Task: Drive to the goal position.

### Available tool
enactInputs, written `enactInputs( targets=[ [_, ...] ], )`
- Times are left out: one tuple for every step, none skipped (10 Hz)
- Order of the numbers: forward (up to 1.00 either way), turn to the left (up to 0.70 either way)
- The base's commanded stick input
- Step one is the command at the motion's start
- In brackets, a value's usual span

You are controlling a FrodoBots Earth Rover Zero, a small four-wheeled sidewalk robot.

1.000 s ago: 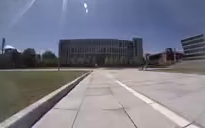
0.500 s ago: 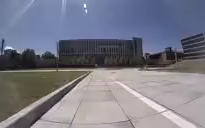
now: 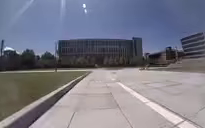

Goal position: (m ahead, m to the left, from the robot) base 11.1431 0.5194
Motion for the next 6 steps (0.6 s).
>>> enactInputs(
  targets=[
    [0.7, 0.0],
    [0.7, 0.0],
    [0.7, 0.0],
    [0.7, 0.11],
    [0.7, 0.27],
    [0.7, 0.29]
  ],
)
